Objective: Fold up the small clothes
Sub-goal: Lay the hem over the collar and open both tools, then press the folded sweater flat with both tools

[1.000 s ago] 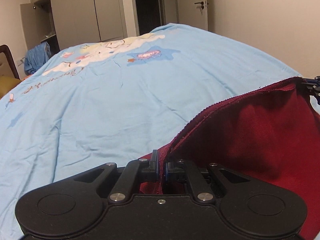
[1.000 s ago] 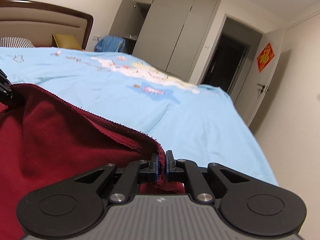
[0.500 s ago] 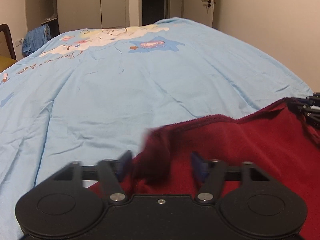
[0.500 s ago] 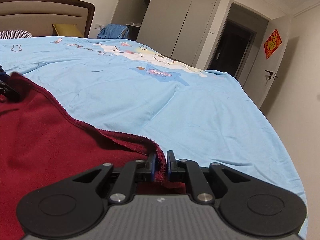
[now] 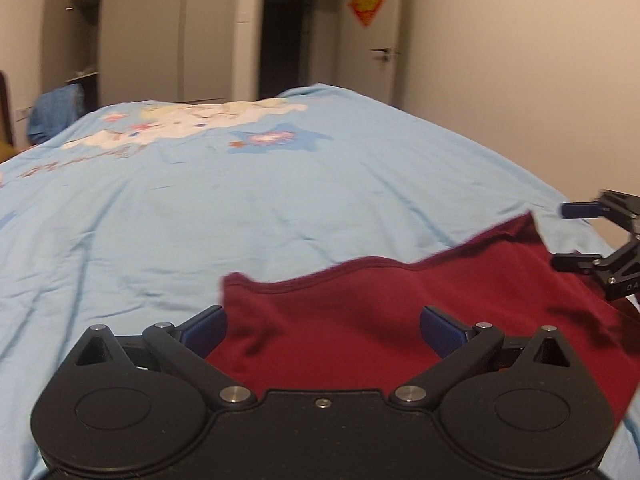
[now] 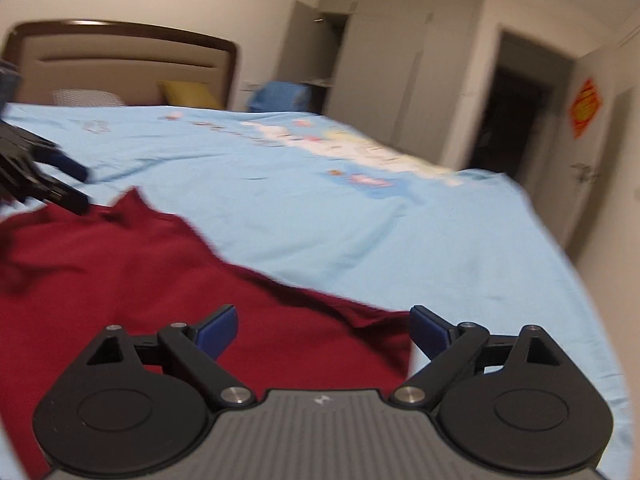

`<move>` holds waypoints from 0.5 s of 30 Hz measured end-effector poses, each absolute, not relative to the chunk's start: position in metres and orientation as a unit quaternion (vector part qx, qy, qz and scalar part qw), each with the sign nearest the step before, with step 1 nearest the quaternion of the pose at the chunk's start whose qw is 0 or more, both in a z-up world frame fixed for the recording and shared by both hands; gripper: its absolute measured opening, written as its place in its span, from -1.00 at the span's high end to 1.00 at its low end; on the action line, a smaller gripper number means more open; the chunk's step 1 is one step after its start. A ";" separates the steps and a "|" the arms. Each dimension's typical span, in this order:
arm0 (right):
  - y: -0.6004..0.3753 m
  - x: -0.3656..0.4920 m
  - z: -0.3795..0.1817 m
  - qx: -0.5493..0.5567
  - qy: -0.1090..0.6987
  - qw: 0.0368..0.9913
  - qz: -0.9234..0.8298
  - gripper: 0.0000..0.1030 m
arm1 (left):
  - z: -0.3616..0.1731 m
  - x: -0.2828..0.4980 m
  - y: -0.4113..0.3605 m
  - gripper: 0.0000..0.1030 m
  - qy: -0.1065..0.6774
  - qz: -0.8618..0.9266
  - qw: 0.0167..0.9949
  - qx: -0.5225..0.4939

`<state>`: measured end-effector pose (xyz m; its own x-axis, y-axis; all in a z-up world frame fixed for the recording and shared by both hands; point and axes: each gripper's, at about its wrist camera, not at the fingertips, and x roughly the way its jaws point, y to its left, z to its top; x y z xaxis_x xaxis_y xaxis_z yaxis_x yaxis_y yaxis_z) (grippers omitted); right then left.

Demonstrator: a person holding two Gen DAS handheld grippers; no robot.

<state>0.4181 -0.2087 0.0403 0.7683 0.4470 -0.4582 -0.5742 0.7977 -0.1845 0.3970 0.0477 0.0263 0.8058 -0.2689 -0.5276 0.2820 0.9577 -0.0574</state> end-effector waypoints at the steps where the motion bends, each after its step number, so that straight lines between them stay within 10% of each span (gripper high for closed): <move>1: -0.206 0.420 0.040 -0.154 0.215 0.917 0.297 -0.84 | 0.024 0.400 0.041 -0.98 0.279 -0.156 0.947 0.017; 15: -0.230 0.508 -0.004 0.005 0.303 0.919 0.253 -0.81 | -0.033 0.453 0.060 -0.98 0.307 -0.149 0.936 -0.085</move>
